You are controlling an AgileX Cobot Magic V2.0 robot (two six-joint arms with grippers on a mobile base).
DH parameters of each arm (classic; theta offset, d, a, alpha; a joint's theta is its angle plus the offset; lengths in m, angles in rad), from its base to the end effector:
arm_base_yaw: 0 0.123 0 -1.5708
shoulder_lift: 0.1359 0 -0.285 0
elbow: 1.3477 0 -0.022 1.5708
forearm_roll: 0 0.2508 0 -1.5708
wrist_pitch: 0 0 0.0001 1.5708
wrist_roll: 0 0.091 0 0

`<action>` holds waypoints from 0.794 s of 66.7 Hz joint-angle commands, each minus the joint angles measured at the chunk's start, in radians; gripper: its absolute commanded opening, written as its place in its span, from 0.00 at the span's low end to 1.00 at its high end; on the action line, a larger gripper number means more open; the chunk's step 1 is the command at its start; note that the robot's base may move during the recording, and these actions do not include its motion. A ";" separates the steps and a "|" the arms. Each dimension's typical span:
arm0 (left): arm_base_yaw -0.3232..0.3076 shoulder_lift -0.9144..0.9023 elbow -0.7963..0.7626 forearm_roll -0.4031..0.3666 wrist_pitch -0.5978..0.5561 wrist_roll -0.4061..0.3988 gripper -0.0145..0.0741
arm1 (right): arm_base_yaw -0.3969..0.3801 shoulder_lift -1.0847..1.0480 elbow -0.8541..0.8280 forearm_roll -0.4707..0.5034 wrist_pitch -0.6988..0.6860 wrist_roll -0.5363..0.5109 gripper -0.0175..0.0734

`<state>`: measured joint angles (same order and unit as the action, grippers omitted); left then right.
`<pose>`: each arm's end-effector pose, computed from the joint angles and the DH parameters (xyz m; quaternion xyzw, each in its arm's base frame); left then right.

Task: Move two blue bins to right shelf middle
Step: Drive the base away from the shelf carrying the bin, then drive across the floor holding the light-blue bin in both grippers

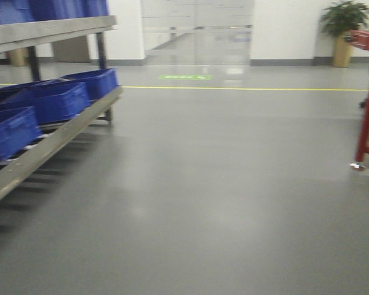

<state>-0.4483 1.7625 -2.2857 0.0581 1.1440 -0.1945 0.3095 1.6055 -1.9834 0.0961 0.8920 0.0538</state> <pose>0.3291 -0.1529 0.5084 0.1072 0.8615 -0.1291 0.4792 0.3268 0.1117 0.4985 -0.1020 0.8337 0.1446 0.5231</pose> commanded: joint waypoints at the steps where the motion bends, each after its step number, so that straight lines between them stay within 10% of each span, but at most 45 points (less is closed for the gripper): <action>1: -0.027 -0.018 -0.018 -0.116 -0.096 0.007 0.04 | 0.012 -0.012 -0.018 0.056 -0.101 0.005 0.02; 53: -0.027 -0.018 -0.018 -0.116 -0.096 0.007 0.04 | 0.012 -0.012 -0.018 0.056 -0.101 0.005 0.02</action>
<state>-0.4489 1.7625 -2.2857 0.0581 1.1440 -0.1945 0.3095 1.6055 -1.9834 0.0961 0.8957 0.0538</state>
